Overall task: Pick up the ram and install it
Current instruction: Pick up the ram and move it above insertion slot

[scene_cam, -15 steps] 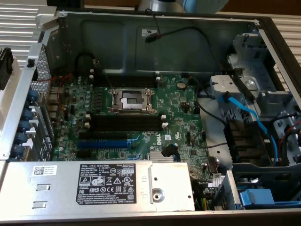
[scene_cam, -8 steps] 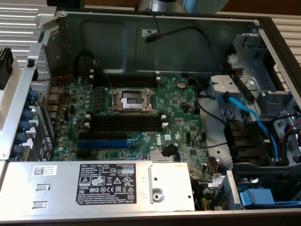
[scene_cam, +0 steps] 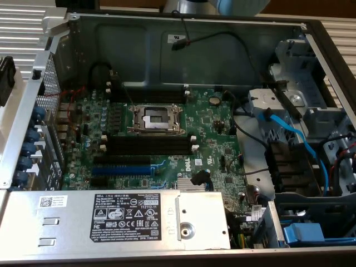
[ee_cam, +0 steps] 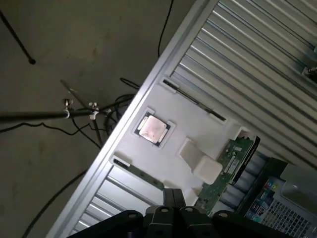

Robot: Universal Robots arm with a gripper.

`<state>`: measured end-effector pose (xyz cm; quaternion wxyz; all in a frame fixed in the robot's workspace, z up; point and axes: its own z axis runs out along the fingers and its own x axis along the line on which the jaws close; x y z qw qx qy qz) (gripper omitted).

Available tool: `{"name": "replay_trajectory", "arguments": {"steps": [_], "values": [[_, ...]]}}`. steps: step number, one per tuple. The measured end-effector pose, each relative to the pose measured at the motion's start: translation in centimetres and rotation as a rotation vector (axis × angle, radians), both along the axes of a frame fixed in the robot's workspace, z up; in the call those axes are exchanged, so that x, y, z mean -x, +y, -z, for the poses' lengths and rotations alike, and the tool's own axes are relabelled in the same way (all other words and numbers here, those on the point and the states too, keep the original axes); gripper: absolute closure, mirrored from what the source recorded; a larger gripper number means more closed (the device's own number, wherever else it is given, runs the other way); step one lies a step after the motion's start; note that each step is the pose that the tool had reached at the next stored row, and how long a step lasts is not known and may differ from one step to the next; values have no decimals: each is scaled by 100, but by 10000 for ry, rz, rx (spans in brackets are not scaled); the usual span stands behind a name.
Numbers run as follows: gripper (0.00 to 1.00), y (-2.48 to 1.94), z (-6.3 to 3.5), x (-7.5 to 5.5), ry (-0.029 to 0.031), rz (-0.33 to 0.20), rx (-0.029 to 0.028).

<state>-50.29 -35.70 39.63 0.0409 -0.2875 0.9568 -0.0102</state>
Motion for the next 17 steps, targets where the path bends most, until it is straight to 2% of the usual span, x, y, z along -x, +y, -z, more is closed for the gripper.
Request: {"name": "replay_trajectory", "arguments": {"steps": [9,17], "values": [[90,0,6,1,8,-1645,0],[90,0,12,1,43,-3096,-3]]}}
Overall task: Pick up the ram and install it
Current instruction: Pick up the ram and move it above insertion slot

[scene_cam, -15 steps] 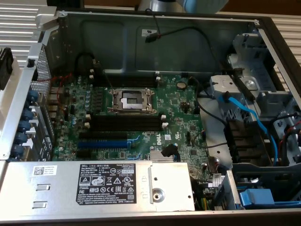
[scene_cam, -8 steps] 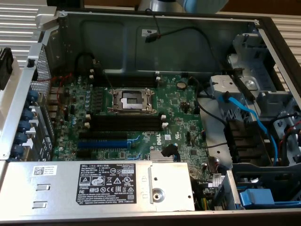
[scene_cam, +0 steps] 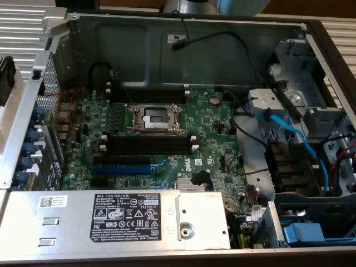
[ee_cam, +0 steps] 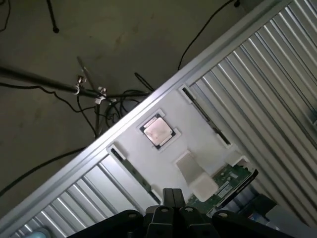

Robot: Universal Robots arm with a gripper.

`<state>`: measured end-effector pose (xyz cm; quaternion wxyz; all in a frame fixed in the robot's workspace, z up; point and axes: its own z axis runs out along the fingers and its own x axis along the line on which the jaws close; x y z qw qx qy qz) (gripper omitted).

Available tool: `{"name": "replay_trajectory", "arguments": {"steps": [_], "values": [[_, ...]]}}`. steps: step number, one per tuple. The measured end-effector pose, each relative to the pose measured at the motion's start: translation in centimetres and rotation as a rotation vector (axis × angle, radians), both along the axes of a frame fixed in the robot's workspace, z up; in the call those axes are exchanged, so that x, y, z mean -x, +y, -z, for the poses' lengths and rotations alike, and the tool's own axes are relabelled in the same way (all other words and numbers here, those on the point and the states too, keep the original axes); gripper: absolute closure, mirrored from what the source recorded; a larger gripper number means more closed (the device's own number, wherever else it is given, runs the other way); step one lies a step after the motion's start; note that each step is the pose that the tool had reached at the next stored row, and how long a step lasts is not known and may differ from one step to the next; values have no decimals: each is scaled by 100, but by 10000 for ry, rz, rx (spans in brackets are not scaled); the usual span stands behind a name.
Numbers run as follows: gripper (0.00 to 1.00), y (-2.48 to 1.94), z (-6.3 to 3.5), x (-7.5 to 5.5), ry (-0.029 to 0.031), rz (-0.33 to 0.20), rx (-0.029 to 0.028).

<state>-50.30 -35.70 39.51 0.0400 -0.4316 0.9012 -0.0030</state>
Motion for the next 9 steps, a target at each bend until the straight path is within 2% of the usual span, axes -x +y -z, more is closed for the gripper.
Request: {"name": "replay_trajectory", "arguments": {"steps": [9], "values": [[90,0,6,0,75,-1635,-1]]}}
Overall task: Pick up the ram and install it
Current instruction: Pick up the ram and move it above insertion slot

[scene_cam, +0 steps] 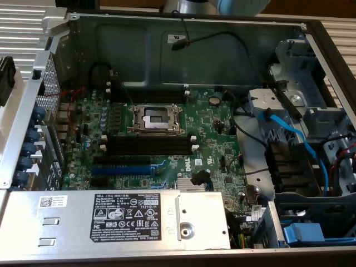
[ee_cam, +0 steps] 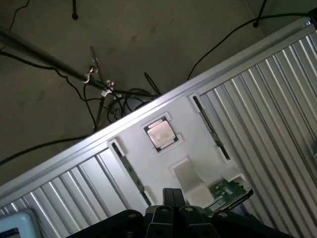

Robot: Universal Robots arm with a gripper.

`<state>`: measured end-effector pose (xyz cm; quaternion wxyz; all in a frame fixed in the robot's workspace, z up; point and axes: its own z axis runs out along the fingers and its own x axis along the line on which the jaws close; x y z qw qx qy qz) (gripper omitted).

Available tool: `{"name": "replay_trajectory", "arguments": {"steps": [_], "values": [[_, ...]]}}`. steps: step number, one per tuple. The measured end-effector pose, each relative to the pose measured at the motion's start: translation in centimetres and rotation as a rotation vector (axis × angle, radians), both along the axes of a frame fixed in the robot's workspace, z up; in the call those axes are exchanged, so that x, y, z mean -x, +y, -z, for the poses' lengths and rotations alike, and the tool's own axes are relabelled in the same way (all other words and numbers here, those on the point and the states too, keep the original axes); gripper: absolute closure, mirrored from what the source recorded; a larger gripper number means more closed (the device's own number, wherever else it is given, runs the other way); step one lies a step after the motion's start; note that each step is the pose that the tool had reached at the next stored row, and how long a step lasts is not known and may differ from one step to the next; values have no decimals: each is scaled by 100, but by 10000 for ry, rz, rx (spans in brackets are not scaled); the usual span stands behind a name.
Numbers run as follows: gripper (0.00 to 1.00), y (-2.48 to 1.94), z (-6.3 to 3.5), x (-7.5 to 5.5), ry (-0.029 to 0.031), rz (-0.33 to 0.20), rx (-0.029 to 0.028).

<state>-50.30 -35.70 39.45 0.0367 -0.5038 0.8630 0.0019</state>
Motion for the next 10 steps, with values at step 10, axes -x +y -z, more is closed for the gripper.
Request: {"name": "replay_trajectory", "arguments": {"steps": [10], "values": [[90,0,2,0,226,-1757,-2]]}}
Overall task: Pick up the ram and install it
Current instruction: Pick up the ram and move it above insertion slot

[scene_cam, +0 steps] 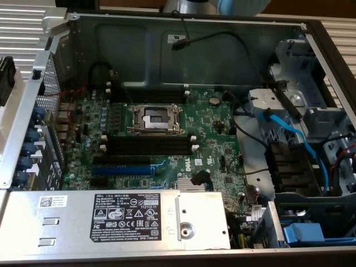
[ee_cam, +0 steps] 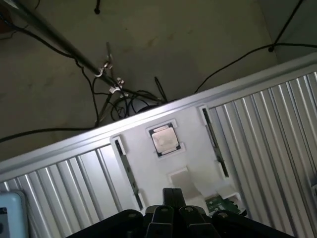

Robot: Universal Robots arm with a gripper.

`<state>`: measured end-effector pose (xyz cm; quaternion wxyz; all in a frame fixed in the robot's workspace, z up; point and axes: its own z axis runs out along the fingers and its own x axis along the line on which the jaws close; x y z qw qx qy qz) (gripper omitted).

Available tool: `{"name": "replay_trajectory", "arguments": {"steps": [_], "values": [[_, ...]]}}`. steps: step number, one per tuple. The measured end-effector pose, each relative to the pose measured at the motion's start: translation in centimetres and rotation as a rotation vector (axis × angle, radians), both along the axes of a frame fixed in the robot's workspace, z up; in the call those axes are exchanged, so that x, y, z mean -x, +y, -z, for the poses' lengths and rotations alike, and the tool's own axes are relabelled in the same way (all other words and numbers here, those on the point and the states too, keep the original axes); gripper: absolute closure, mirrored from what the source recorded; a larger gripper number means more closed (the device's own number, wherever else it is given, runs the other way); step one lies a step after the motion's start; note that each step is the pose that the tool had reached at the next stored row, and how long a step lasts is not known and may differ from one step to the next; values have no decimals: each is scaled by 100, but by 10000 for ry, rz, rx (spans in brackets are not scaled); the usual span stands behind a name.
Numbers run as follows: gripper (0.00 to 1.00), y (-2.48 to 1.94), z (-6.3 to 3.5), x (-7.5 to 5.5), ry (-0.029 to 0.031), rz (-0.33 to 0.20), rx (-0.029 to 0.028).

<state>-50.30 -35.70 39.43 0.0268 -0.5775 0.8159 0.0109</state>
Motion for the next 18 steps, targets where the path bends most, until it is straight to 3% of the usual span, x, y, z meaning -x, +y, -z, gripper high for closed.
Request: {"name": "replay_trajectory", "arguments": {"steps": [5,10,15,18], "values": [[90,0,13,0,246,-680,50],[90,-1,29,0,525,-1279,174],[90,0,43,0,820,-1779,390],[90,0,52,0,929,-1985,594]]}}
